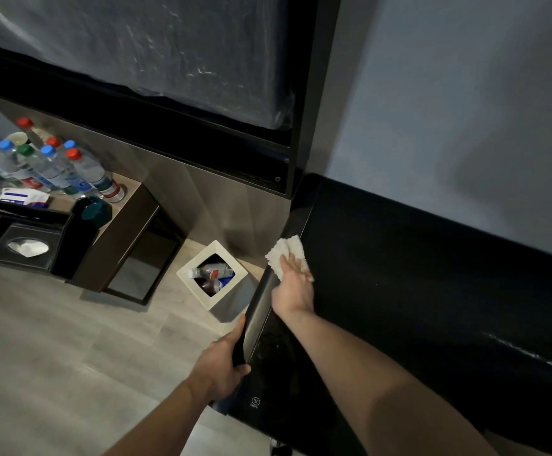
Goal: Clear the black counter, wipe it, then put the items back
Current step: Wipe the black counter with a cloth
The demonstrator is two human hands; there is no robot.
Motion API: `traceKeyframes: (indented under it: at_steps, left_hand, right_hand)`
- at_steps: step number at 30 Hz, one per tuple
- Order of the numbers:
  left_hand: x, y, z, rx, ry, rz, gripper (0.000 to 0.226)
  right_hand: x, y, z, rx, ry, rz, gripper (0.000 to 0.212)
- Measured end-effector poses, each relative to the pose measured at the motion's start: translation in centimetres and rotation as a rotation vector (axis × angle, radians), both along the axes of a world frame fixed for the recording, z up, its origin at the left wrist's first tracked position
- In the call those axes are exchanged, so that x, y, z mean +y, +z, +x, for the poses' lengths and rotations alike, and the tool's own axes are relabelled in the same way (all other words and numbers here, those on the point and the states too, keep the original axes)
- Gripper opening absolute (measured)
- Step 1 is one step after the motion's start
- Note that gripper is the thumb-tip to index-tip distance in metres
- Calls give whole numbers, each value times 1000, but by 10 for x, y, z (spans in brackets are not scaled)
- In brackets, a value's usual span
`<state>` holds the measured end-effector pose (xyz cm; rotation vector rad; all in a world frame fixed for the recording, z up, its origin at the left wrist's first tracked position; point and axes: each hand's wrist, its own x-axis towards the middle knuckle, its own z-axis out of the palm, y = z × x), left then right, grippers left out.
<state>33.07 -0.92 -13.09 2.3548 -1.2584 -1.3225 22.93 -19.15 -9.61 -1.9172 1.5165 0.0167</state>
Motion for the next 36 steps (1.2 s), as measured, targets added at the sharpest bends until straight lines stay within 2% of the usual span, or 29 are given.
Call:
traceKeyframes:
  at_steps: [3,7,11,15,18,20,23,27,31,34,36]
  left_hand:
    - [3,-2,-1,-18,21,-8,106]
    - [8,-4,-5,-52,67,3,98]
    - [17,-5,-8,-65,146,36,90]
    - [15,1,-10,-76,127,63,88]
    - [11,8,-9,-82,95,87,84]
    - [4,11,-5,-97,65,87,79]
    - [-18,24,-6,-164,1,49,73]
    - [-72,38,-23,-221,-90,-123,80]
    - [-131,36,-53,-280,-321,-263,77]
    - [-164,17,-69,-369,-513,-224,77]
    - [-172,1,-77,-388,-561,-141,77]
  right_hand:
    - [7,10,38,-89,-81,73,71]
    - [21,33,83,-337,-113,268,69]
    - [26,42,80,-388,20,194,74]
    - [-1,38,23,-266,137,-35,87]
    - [-15,30,-26,-106,206,-112,91]
    - [-14,26,-48,-9,257,-12,85]
    - [-2,17,-69,-26,277,134,74]
    - [12,11,-105,-54,171,63,76]
    - [21,3,-164,80,103,26,81]
    - [30,-6,-219,207,79,63,81]
    - [40,-11,-258,253,67,84,80]
